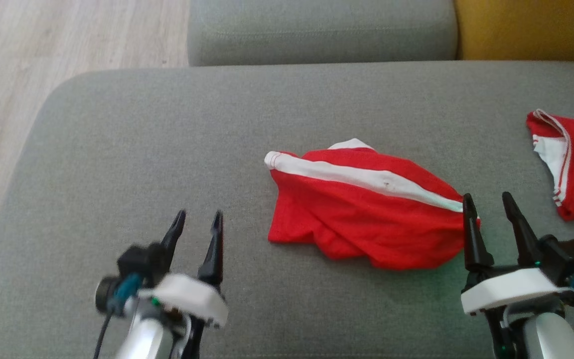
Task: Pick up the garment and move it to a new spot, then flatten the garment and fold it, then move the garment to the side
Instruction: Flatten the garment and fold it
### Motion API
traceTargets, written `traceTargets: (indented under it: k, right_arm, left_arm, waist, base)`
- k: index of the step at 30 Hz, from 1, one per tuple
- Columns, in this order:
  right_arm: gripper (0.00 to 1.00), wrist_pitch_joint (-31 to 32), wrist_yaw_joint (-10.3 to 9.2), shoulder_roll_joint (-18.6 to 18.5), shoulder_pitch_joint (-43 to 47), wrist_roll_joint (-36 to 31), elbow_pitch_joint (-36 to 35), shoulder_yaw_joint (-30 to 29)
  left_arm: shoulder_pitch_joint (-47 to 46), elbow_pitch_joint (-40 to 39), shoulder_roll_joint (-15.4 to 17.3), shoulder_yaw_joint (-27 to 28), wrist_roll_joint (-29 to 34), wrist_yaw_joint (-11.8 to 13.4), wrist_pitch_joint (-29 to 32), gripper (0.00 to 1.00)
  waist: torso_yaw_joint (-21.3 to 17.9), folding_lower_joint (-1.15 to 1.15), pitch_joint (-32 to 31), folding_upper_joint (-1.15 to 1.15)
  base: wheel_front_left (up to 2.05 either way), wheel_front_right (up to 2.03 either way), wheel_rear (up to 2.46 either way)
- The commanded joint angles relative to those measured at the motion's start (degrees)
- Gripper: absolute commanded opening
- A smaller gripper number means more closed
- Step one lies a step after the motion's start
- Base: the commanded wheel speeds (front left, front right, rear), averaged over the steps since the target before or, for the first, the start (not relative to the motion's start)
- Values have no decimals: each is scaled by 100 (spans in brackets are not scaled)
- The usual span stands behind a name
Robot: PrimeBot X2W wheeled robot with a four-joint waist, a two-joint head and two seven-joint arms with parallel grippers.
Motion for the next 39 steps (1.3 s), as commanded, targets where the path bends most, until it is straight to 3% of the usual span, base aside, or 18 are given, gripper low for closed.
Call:
traceTargets:
  k: [1, 6, 11, 22, 35, 36, 38, 39]
  right_arm:
    - [100, 1, 37, -25, -179, 8, -220, 134]
    - [100, 16, 37, -25, -304, -17, -251, 200]
    - [100, 24, 37, -25, -445, -56, -296, 235]
    - [100, -60, 37, -25, -813, -136, -334, 276]
    - [100, -152, 37, -25, -901, -138, -194, 277]
    - [100, -154, 37, -25, -899, -134, -190, 289]
    - [100, -158, 37, -25, -890, -128, -183, 307]
    - [100, -158, 37, -25, -890, -128, -183, 307]
  left_arm:
    - [-496, -180, 19, 160, 41, -30, 24, 100]
    - [-1210, 124, 2, -58, -96, -350, 608, 100]
    - [-1924, 460, -46, -117, -617, -618, 1142, 100]
    - [-3220, 1447, -71, -318, -973, -712, 1629, 100]
    - [-3320, 1629, 10, -400, -1241, -836, 2141, 100]
    - [-3306, 1605, 27, -407, -1255, -836, 2198, 98]
    - [-3272, 1542, 53, -414, -1293, -838, 2289, 82]
    - [-3272, 1542, 53, -414, -1293, -838, 2289, 82]
  waist:
    - [4, 0, 64, 0]
    - [-60, 0, 345, 0]
    - [-201, 0, 723, 0]
    - [-536, 0, 1556, 0]
    - [-557, 0, 1539, 0]
    - [-558, 0, 1529, 0]
    - [-562, 0, 1513, 0]
    - [-562, 0, 1513, 0]
  base:
    - [0, 0, 0]
    - [0, 0, 0]
    - [0, 0, 0]
    - [0, 0, 0]
    - [0, 0, 0]
    - [0, 0, 0]
    - [0, 0, 0]
    - [0, 0, 0]
